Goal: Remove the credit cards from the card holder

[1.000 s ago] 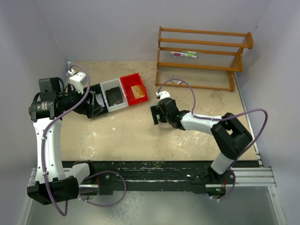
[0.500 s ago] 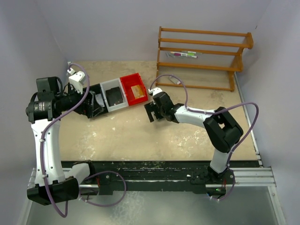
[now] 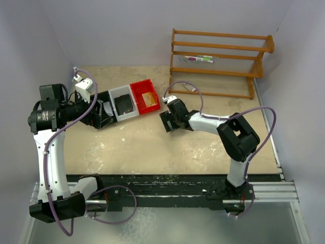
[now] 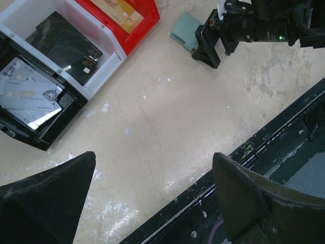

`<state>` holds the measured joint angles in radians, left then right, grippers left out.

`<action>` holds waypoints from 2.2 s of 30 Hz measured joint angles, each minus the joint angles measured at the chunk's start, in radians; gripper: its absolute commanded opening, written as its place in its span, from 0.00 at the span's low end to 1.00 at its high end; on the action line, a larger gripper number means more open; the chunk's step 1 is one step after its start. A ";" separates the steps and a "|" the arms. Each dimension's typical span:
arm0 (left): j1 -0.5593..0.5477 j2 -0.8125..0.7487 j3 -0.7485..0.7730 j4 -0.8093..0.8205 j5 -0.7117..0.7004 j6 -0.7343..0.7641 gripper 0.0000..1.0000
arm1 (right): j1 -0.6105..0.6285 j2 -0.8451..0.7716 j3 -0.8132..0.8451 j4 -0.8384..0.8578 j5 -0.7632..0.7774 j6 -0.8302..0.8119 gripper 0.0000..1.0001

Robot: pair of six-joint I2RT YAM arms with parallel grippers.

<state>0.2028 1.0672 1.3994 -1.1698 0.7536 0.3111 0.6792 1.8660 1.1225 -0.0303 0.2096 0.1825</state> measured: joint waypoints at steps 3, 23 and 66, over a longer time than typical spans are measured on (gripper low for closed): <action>0.000 0.000 0.000 0.000 0.002 0.000 0.99 | 0.000 -0.005 -0.021 0.031 0.000 -0.003 0.76; 0.000 0.000 -0.006 0.011 0.006 -0.024 0.99 | 0.114 -0.265 -0.215 0.170 -0.071 -0.019 0.57; 0.006 0.009 -0.097 0.176 0.311 -0.381 0.62 | 0.465 -0.356 0.072 0.364 -0.042 -0.142 0.57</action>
<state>0.2089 1.0763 1.3029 -0.9939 1.0645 -0.0700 1.1439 1.5101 1.1950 0.3332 0.1677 0.0402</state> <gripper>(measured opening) 0.623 0.629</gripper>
